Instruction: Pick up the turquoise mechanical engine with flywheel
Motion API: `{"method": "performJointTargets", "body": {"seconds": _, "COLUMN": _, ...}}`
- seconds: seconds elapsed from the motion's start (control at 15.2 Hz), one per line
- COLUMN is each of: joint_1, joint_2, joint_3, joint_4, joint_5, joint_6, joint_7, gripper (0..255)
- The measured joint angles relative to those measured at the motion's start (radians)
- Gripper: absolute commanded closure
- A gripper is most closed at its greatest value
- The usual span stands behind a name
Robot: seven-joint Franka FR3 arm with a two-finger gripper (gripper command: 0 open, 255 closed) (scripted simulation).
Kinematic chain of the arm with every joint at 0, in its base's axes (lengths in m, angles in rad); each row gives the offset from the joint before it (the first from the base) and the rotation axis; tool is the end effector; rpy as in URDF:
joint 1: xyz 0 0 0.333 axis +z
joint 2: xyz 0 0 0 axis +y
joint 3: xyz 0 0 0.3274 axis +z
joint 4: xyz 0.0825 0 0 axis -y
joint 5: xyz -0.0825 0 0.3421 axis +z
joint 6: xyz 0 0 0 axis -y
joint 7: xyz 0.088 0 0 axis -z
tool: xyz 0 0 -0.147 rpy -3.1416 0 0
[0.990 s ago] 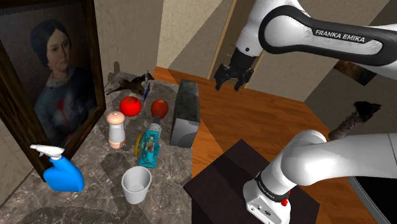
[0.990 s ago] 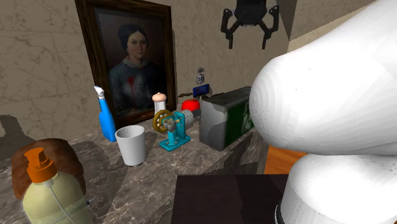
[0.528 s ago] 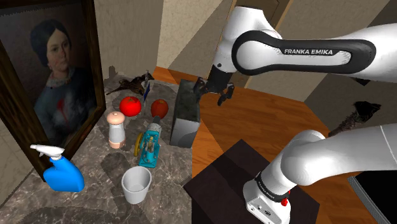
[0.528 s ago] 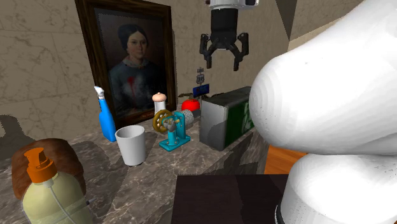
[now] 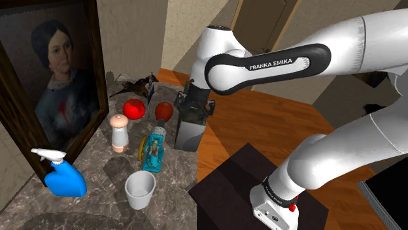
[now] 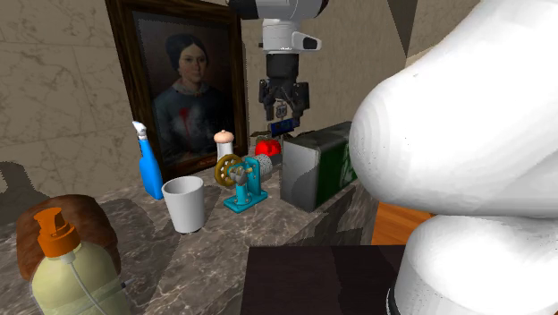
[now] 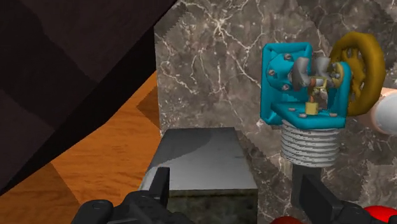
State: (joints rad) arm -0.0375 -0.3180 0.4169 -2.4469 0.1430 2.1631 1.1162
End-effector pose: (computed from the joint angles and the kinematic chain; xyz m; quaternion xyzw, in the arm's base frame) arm 0.3723 0.1612 0.4031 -0.9143 0.4050 -0.0077 0.0016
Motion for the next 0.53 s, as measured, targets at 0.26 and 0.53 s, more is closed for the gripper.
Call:
{"method": "performJointTargets", "body": {"seconds": 0.26, "joint_1": -0.022, "joint_2": 0.157, "joint_3": 0.067, "joint_4": 0.058, "joint_5": -0.042, "joint_6": 0.084, "joint_7": 0.197, "gripper": 0}}
{"method": "performJointTargets", "body": {"seconds": 0.53, "joint_1": -0.025, "joint_2": 0.357, "joint_3": 0.106, "joint_4": 0.163, "joint_5": -0.142, "joint_6": 0.154, "joint_7": 0.42, "gripper": 0}}
